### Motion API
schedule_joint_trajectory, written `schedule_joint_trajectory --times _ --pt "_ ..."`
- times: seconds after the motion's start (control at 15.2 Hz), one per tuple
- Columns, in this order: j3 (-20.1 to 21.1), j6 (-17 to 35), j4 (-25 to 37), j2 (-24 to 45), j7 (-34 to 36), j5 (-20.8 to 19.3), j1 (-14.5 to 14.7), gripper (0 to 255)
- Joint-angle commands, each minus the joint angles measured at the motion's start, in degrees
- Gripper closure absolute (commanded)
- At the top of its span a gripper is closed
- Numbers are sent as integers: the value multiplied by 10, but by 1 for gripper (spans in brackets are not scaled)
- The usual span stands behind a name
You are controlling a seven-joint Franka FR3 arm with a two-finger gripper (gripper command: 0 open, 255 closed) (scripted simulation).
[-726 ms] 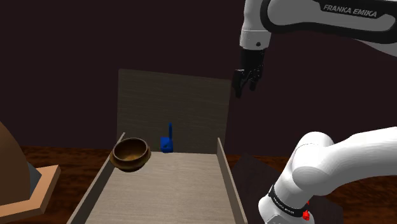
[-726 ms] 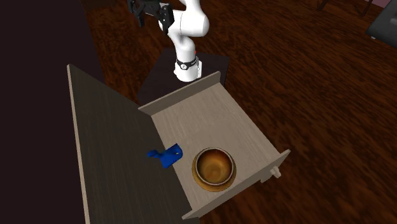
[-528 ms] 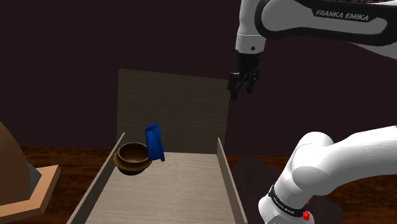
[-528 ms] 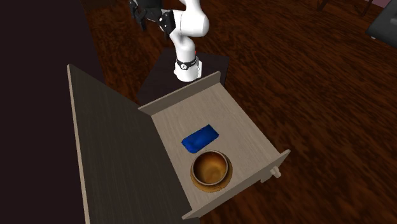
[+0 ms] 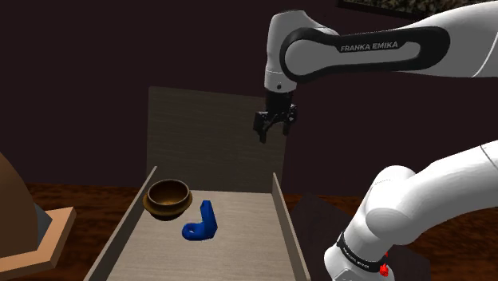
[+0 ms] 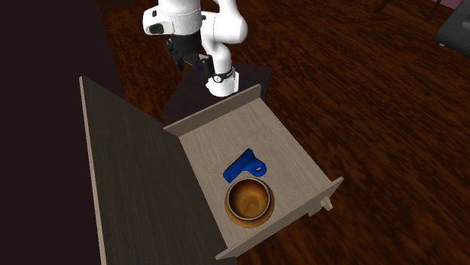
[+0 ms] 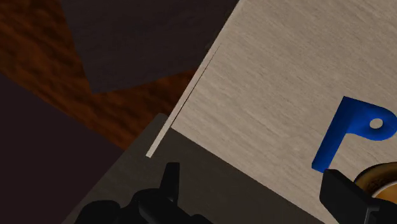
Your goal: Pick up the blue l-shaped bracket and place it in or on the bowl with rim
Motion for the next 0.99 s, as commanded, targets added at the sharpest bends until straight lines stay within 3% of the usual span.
schedule_joint_trajectory --times 0.0,0.46,0.92 --pt "9 36 -6 26 28 6 -4 0" --pt "43 162 9 156 129 12 -17 0" --pt "62 264 65 306 233 -11 -28 0"
